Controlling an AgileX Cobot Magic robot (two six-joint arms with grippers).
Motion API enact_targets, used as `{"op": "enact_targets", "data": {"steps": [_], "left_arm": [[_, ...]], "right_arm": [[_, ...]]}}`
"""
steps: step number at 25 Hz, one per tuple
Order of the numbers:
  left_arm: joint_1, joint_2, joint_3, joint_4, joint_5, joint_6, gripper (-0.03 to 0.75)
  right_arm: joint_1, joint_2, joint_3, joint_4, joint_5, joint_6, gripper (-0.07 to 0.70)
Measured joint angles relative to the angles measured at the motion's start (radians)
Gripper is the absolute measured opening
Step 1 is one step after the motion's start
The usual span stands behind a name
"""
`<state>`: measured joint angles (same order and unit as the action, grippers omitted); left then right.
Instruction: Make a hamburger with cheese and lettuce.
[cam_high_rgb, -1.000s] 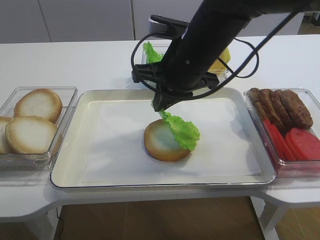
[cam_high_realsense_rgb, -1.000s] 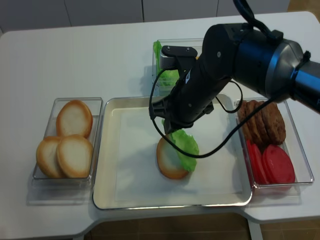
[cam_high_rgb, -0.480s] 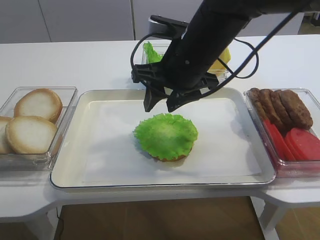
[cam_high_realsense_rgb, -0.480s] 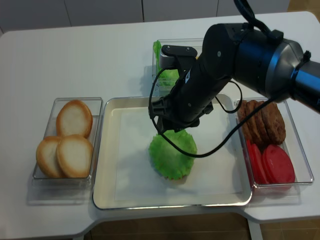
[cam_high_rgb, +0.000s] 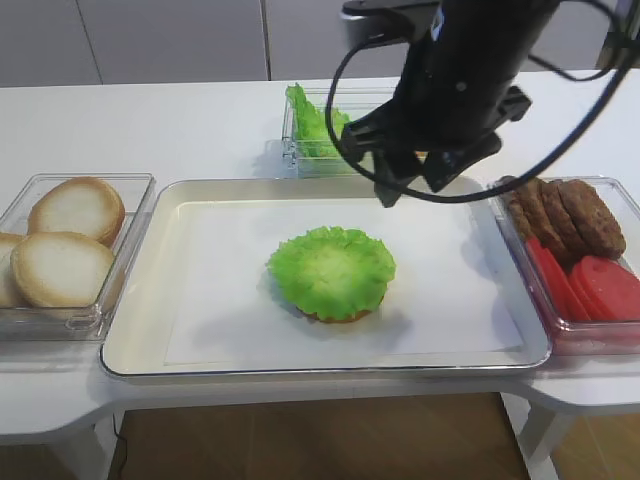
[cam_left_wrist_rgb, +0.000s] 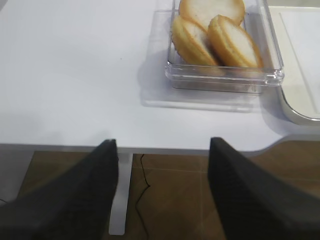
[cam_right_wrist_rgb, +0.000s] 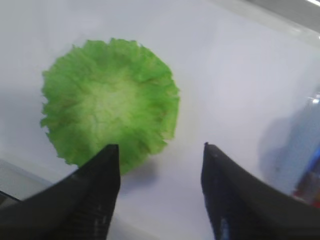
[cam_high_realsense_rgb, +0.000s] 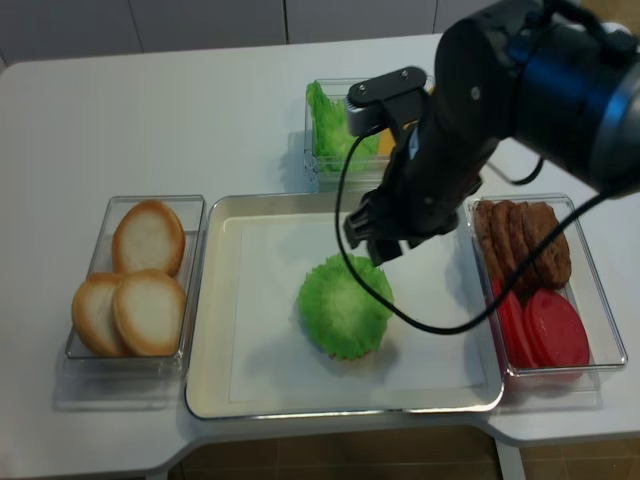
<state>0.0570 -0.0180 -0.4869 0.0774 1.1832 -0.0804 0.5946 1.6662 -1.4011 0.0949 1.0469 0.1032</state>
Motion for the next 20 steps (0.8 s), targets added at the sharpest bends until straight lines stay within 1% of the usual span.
{"op": "enact_targets", "data": {"steps": [3, 4, 6, 9, 10, 13, 14, 17, 20], "left_arm": [[0.0, 0.0, 0.0, 0.0, 0.0, 0.0, 0.427], [0.0, 0.0, 0.0, 0.0, 0.0, 0.0, 0.427], [0.0, 0.0, 0.0, 0.0, 0.0, 0.0, 0.427], [0.0, 0.0, 0.0, 0.0, 0.0, 0.0, 0.427], [0.0, 0.0, 0.0, 0.0, 0.0, 0.0, 0.427], [0.0, 0.0, 0.0, 0.0, 0.0, 0.0, 0.427], [0.0, 0.0, 0.0, 0.0, 0.0, 0.0, 0.427], [0.0, 0.0, 0.0, 0.0, 0.0, 0.0, 0.427], [0.0, 0.0, 0.0, 0.0, 0.0, 0.0, 0.427]], "right_arm": [[0.0, -0.057, 0.0, -0.104, 0.058, 0.017, 0.395], [-0.005, -0.081, 0.0, -0.128, 0.069, 0.022, 0.395], [-0.036, -0.126, 0.0, -0.123, 0.078, 0.026, 0.395], [-0.141, -0.195, 0.0, -0.08, 0.094, 0.02, 0.395], [-0.192, -0.217, 0.0, -0.07, 0.108, 0.005, 0.395], [-0.299, -0.278, 0.0, -0.057, 0.157, -0.011, 0.395], [-0.329, -0.3, 0.005, -0.057, 0.162, -0.014, 0.395], [-0.394, -0.379, 0.069, -0.055, 0.162, -0.018, 0.395], [-0.423, -0.476, 0.171, -0.056, 0.165, -0.011, 0.395]]}}
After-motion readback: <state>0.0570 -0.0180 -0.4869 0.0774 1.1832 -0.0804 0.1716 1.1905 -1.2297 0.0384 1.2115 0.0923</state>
